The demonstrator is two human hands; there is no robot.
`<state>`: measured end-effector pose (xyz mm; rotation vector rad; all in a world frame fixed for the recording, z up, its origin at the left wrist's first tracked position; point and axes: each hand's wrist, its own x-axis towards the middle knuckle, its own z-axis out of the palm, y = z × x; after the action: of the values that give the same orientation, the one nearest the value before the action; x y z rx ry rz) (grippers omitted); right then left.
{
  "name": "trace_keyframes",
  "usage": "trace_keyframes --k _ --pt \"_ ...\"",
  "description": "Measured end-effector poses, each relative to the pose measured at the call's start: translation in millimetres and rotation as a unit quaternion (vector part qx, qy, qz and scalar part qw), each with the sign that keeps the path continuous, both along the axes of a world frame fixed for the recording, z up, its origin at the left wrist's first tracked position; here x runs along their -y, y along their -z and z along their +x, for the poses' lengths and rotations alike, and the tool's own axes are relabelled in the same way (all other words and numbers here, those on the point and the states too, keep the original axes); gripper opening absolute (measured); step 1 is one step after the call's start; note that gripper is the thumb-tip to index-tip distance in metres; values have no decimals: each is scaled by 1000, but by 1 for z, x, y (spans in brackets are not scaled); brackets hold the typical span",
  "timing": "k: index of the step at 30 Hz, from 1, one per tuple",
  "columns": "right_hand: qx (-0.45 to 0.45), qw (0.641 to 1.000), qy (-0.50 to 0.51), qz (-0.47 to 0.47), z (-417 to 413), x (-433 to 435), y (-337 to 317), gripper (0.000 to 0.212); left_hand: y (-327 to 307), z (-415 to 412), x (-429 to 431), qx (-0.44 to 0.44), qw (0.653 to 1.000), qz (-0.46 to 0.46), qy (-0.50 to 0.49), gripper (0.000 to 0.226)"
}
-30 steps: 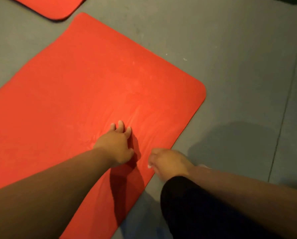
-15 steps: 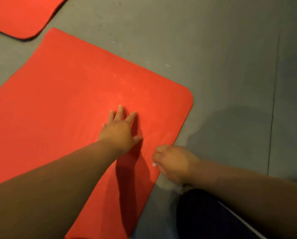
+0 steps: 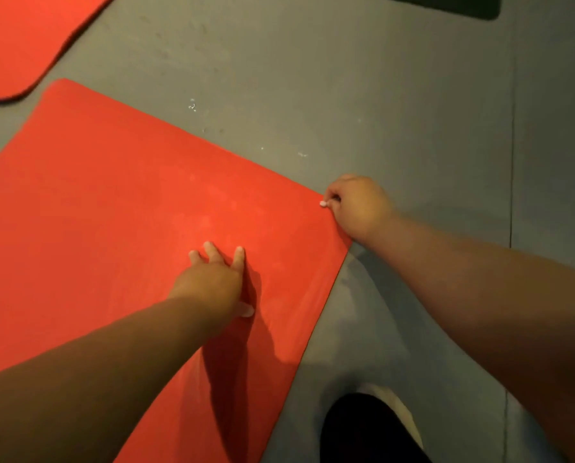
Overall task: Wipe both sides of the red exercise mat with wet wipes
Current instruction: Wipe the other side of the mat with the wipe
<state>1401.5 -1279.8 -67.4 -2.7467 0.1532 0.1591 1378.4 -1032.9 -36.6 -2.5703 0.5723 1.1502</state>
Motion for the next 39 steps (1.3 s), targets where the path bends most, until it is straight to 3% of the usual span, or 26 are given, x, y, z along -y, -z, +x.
trace_keyframes --k 8,12,18,22,25,28,34,37,39 --pt "34 990 101 92 -92 -14 7 8 2 -1 0 -2 1000 -4 -12 100" --pt "56 989 106 87 -56 -12 11 11 3 -1 -2 2 1000 -16 -20 101" --pt "43 997 67 1 20 -13 13 16 -2 4 -12 8 1000 -26 15 96" --pt "57 995 73 22 -26 -18 10 11 -16 30 -41 46 992 -81 90 72" --pt "39 998 29 45 -76 -28 9 10 -5 44 -66 38 991 -102 82 85" --pt "39 999 -12 36 -66 -29 17 15 10 44 -72 20 991 -123 48 96" --pt "41 995 95 -9 16 -36 15 13 7 45 -68 20 990 -131 45 105" --pt "35 999 10 23 -54 -50 10 15 3 50 -62 15 990 -127 52 115" --pt "18 996 -63 52 -100 -60 5 20 4 51 -60 13 991 -105 78 111"
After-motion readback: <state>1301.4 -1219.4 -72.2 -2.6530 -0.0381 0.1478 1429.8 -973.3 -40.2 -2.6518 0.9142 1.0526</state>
